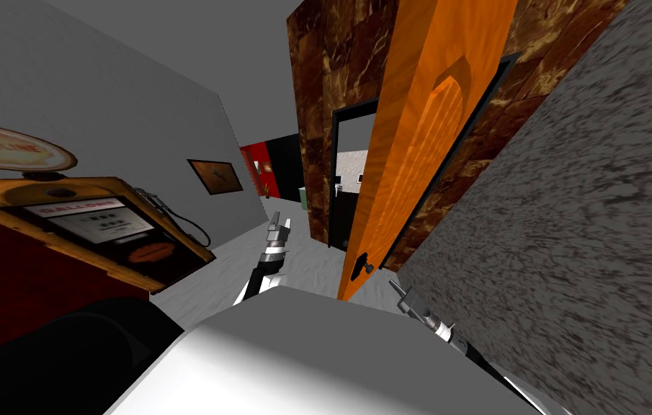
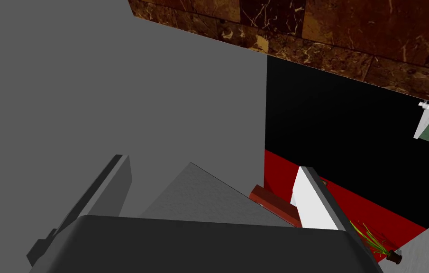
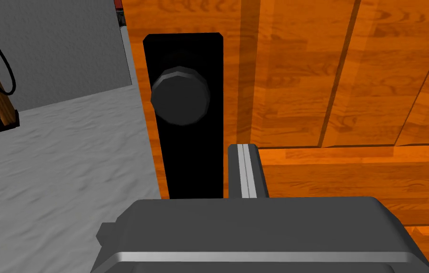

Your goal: Pull the door open

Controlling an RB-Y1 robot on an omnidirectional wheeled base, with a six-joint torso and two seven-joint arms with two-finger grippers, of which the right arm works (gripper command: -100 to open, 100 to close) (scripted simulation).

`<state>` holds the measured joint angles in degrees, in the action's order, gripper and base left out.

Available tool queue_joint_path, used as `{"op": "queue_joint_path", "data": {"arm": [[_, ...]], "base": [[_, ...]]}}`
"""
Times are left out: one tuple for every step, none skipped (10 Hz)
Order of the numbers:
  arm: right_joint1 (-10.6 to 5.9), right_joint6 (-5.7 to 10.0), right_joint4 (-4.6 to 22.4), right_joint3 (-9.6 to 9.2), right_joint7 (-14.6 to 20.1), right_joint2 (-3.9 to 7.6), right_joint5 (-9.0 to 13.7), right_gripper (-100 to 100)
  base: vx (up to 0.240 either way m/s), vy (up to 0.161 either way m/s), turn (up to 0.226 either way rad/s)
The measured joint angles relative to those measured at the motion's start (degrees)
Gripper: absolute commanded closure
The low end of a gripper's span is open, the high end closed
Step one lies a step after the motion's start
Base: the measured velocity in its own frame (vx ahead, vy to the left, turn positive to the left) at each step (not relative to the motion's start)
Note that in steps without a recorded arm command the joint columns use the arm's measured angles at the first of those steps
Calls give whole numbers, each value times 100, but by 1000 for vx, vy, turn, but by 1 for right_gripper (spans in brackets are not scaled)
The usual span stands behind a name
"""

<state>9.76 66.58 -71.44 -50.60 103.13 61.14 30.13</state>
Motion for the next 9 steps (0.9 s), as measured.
{"op": "queue_joint_path", "data": {"arm": [[27, 109, -43, -89, 76, 96, -45, -100], [27, 239, -24, -178, 167, 180, -99, -100], [67, 321, -138, -240, 225, 328, -127, -100], [74, 334, -155, -247, 234, 345, -130, -100], [47, 312, -117, -233, 244, 319, -110, -100], [27, 299, -77, -221, 269, 312, -90, -100], [11, 262, -70, -202, 278, 297, -61, -100], [-3, 229, -50, -176, 291, 293, -24, -100], [-39, 186, -24, -145, 319, 286, 20, -100]], "base": [[-36, 52, -138], [-102, 21, -153], [-52, 7, -32], [12, 95, -122], [11, 155, -82], [28, 188, -2], [53, 217, 35], [47, 189, 69], [62, 164, 194]]}}
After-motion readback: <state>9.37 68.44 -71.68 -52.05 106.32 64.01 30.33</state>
